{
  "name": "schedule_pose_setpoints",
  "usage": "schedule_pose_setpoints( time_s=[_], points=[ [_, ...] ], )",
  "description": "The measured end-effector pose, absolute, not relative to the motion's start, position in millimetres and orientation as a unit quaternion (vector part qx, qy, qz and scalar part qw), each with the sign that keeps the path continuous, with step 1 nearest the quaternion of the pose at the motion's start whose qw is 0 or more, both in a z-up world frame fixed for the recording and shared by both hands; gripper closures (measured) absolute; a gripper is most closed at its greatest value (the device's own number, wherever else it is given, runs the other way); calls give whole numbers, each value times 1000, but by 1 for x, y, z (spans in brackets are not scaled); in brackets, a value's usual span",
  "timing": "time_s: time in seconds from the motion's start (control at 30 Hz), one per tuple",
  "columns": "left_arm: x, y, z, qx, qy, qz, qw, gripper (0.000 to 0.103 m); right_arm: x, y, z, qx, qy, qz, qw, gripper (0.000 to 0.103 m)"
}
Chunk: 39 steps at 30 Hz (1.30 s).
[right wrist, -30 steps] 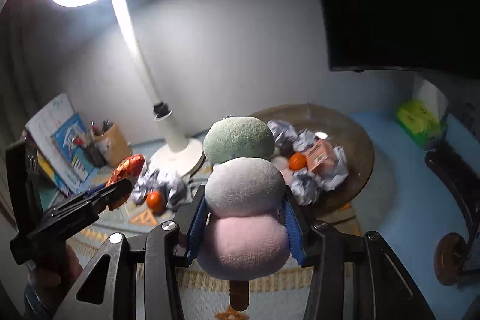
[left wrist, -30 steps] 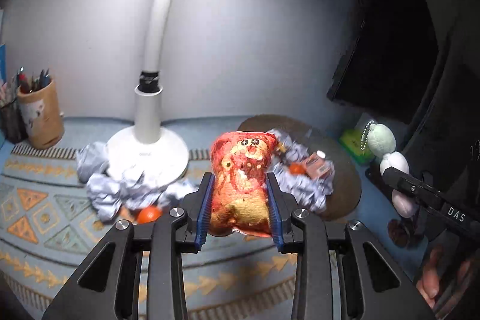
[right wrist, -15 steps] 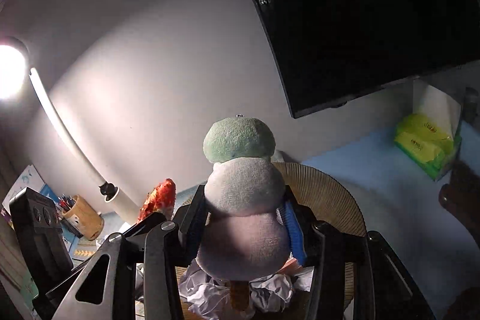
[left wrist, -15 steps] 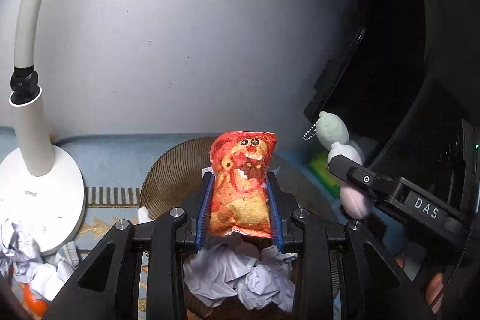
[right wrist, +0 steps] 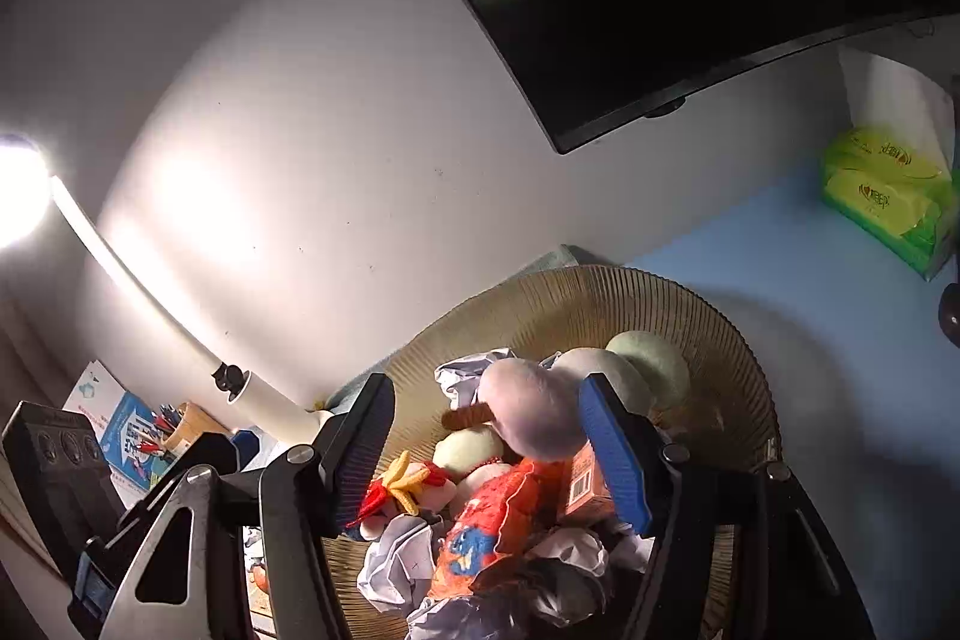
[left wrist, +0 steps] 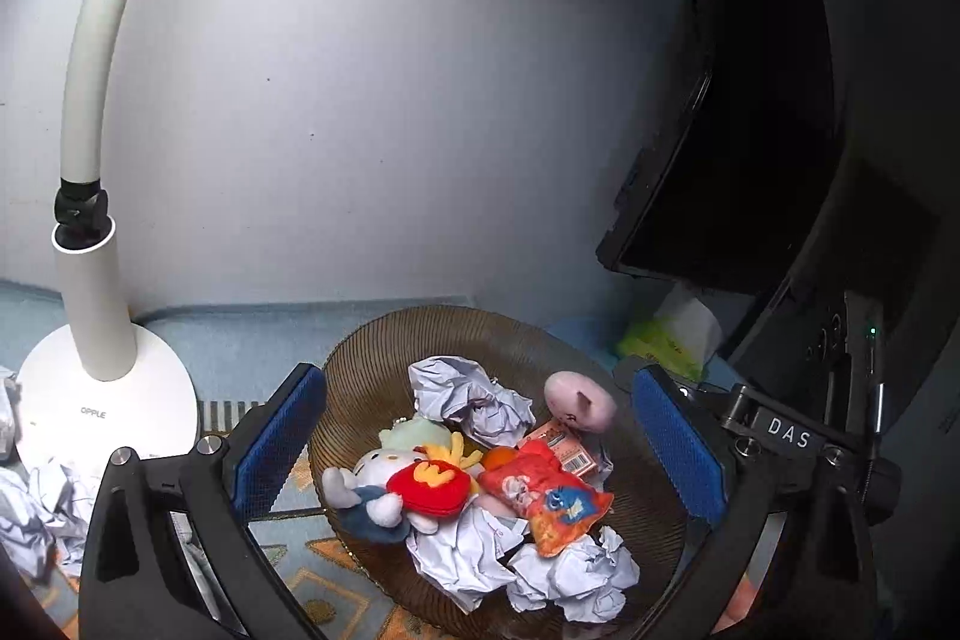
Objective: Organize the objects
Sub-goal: 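Open both tools to drop the snack-bag plush and dango into the bowl, then move both tools to the paper balls by the lamp base and grasp one each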
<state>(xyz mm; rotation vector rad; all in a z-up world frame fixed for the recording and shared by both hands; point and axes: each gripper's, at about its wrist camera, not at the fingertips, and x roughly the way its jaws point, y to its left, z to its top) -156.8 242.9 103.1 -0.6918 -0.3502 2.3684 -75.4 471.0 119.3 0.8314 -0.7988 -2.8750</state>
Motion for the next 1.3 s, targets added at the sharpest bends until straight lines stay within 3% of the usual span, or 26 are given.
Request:
schedule_pose_setpoints(
  time_s=[0.27, 0.37, 0.4, 0.47, 0.63, 0.8, 0.97, 1.3],
  points=[
    [-84, 182, 173, -197, -74, 943, 259, 1, -33, 415, 179, 255, -190, -947, 53, 40],
    [-53, 146, 180, -191, -26, 965, 177, 1, -7, 385, 191, 260, -174, -947, 75, 30],
    [-43, 133, 177, -194, -16, 968, 158, 1, 1, 375, 190, 267, -178, -943, 83, 22],
    [-26, 98, 166, -212, -14, 969, 123, 1, 15, 351, 177, 287, -189, -933, 106, 16],
    [-3, 21, 97, -295, -25, 954, 46, 1, 35, 281, 106, 350, -168, -910, 143, 16],
    [1, -20, 27, -354, -44, 934, 20, 1, 39, 247, 44, 354, -108, -926, 73, 16],
    [-3, -28, 26, -362, -65, 930, 24, 1, 37, 249, 32, 346, -101, -932, 41, 15],
    [-2, -16, 25, -369, -36, 929, 22, 1, 33, 233, 35, 356, -45, -933, 6, 12]
  ],
)
